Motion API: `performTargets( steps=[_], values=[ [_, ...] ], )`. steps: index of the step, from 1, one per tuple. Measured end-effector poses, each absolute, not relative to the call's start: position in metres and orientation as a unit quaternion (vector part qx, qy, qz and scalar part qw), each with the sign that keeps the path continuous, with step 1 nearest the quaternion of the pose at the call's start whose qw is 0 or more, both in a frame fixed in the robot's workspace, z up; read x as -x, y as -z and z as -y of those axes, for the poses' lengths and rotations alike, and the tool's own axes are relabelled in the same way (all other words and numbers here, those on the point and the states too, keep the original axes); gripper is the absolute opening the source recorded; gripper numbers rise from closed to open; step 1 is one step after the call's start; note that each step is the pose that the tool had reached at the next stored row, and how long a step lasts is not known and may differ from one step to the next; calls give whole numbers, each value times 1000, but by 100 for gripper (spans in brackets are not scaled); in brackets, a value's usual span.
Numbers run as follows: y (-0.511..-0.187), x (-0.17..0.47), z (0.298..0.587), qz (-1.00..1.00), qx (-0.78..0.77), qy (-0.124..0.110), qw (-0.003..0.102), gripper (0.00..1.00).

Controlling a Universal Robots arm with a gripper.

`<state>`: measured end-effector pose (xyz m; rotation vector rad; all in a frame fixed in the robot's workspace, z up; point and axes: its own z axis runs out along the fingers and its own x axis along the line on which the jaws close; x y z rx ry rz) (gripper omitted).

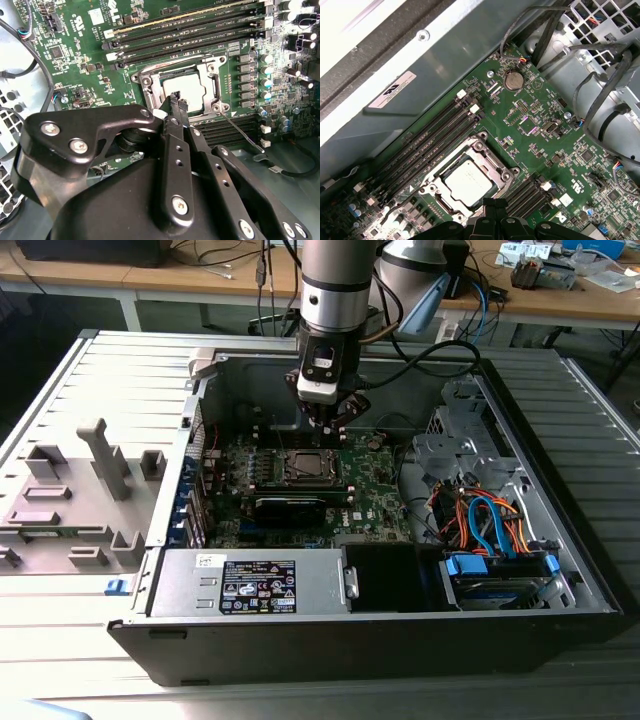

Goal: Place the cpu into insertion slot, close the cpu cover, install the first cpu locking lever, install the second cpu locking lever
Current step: 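Install the first cpu locking lever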

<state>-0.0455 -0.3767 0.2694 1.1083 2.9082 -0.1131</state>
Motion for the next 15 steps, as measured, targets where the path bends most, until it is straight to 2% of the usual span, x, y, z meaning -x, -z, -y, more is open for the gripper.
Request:
performTargets(
  steps=[15],
  values=[
    [-269,46,377,-937,-347,36,14,11]
  ],
)
